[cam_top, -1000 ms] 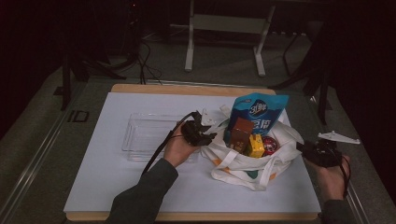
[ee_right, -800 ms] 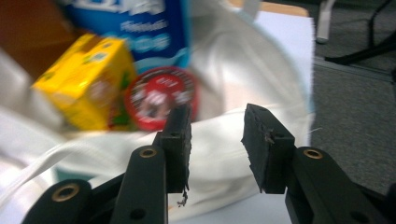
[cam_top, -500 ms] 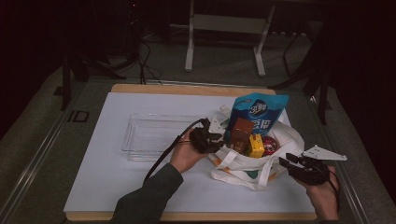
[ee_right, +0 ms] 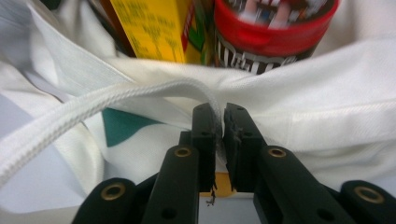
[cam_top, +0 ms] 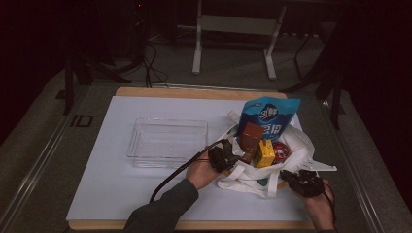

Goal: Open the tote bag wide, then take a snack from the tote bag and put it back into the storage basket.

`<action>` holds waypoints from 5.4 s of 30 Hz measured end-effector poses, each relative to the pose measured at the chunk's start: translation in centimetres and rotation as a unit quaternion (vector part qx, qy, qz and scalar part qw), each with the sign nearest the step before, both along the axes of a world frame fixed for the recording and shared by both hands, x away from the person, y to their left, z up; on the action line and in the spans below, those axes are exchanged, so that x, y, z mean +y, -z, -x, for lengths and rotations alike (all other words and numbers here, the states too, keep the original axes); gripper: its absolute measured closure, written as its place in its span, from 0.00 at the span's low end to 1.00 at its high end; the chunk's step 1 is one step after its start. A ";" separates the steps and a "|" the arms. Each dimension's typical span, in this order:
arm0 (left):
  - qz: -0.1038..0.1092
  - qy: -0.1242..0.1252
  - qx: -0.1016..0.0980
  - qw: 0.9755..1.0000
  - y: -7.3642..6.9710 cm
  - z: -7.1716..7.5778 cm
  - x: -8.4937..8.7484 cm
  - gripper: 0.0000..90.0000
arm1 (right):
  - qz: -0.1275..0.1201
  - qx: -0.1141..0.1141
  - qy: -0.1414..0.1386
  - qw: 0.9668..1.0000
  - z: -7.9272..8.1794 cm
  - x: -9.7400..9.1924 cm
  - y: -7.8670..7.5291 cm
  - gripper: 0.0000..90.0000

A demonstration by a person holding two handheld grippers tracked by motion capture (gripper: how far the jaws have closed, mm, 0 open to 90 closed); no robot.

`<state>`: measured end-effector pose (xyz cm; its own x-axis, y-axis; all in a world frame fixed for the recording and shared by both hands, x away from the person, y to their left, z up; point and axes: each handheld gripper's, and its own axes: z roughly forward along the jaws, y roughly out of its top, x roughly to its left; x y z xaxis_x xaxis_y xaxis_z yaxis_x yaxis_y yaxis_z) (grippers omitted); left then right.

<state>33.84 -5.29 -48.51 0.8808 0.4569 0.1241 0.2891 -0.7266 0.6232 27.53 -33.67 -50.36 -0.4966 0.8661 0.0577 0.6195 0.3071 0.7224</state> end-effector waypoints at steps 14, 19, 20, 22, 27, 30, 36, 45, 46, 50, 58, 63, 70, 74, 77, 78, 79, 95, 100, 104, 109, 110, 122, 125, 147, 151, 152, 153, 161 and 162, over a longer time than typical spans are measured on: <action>-0.008 -0.019 0.011 1.000 1.8 -0.3 -0.4 1.00 | 0.019 0.001 0.050 0.999 0.1 1.7 1.8 0.96; 0.030 -0.008 0.010 0.999 0.2 0.0 1.0 0.93 | 0.004 -0.004 0.054 0.999 0.3 1.5 2.1 0.96; 0.036 -0.007 0.006 0.999 -0.2 0.1 1.3 0.93 | -0.002 -0.003 0.055 0.999 0.3 1.3 2.1 0.96; 0.052 -0.005 -0.002 0.999 -1.2 0.3 2.0 0.91 | -0.002 -0.004 0.055 0.998 0.3 1.3 2.2 0.96; 0.078 -0.013 -0.025 0.997 -2.8 0.4 2.8 0.94 | -0.002 -0.003 0.054 0.999 0.3 1.3 2.1 0.96; 0.075 -0.031 -0.026 0.996 -2.8 -0.1 2.8 0.94 | -0.001 -0.001 0.053 0.999 0.3 1.3 2.1 0.96; 0.070 -0.039 -0.015 0.997 -1.7 -1.0 2.1 0.94 | -0.001 -0.002 0.049 0.999 0.2 1.3 2.1 0.96; 0.042 -0.012 -0.006 0.999 -1.2 -0.9 0.4 0.97 | 0.005 -0.005 0.048 0.999 0.3 1.4 2.1 0.96; 0.042 -0.007 -0.005 0.999 -1.1 -0.8 0.4 0.97 | 0.004 -0.006 0.048 0.999 0.3 1.3 2.1 0.96; 0.041 0.016 0.001 0.999 -0.9 -0.5 -0.1 0.97 | 0.004 -0.007 0.048 0.999 0.3 1.3 2.2 0.96; 0.048 0.027 0.002 0.999 -1.2 -0.5 0.4 0.86 | 0.002 -0.007 0.048 0.999 0.3 1.3 2.2 0.96; 0.073 0.031 0.006 0.997 -2.4 -0.6 1.4 0.74 | 0.001 -0.008 0.049 0.999 0.4 1.3 2.2 0.96; 0.128 0.070 0.025 0.989 -3.7 -1.0 2.8 0.58 | 0.002 -0.009 0.051 0.999 0.4 1.3 2.2 0.96; 0.150 0.077 0.029 0.985 -4.3 -1.2 3.1 0.49 | 0.001 -0.009 0.050 0.999 0.4 1.3 2.2 0.96; 0.164 0.078 0.038 0.983 -4.7 -1.5 3.2 0.41 | 0.001 -0.010 0.051 0.999 0.4 1.3 2.2 0.96; 0.164 0.080 0.036 0.982 -4.8 -1.6 3.2 0.38 | 0.000 -0.010 0.051 0.999 0.4 1.3 2.2 0.96; 0.169 0.081 0.036 0.982 -4.9 -1.6 3.2 0.37 | 0.000 -0.010 0.050 0.999 0.4 1.3 2.2 0.96; 0.215 0.086 0.014 0.973 -6.3 -3.1 2.4 0.33 | 0.000 -0.010 0.046 0.999 0.4 1.2 2.3 0.95; 0.222 0.085 0.002 0.971 -6.8 -3.7 2.0 0.28 | -0.001 -0.009 0.046 0.999 0.4 1.2 2.2 0.96; 0.228 0.080 0.006 0.970 -6.8 -4.4 1.7 0.26 | -0.002 -0.009 0.046 0.999 0.3 1.2 2.3 0.96; 0.244 0.096 0.009 0.965 -7.0 -4.6 1.1 0.26 | -0.003 -0.009 0.045 0.999 0.3 1.2 2.3 0.96; 0.243 0.096 0.000 0.965 -7.0 -4.5 1.0 0.30 | -0.003 -0.009 0.045 0.999 0.3 1.1 2.3 0.96; 0.291 0.092 0.010 0.952 -5.9 -4.8 0.1 0.39 | -0.004 -0.008 0.045 0.999 0.3 1.1 2.3 0.96; 0.308 0.087 0.010 0.947 -5.4 -4.7 0.1 0.39 | -0.004 -0.008 0.045 0.999 0.3 1.1 2.3 0.96; 0.308 0.061 -0.025 0.949 -6.1 -3.7 0.3 0.47 | -0.012 -0.009 0.036 0.999 0.3 0.8 2.2 0.94; 0.317 0.054 -0.032 0.946 -6.7 -3.5 0.7 0.47 | -0.012 -0.009 0.032 0.999 0.5 0.6 1.8 0.87; 0.318 0.052 -0.033 0.946 -6.9 -3.5 0.8 0.47 | -0.012 -0.009 0.032 0.999 0.5 0.6 1.8 0.87; 0.319 0.052 -0.035 0.946 -7.2 -3.4 0.8 0.47 | -0.010 -0.011 0.030 0.999 0.6 0.6 1.7 0.85; 0.349 0.053 -0.050 0.934 -8.7 -2.6 2.0 0.47 | 0.002 -0.018 0.014 1.000 1.4 0.5 0.3 0.71; 0.353 0.053 -0.051 0.933 -8.9 -2.5 2.2 0.47 | 0.001 -0.020 0.011 1.000 1.5 0.4 0.2 0.69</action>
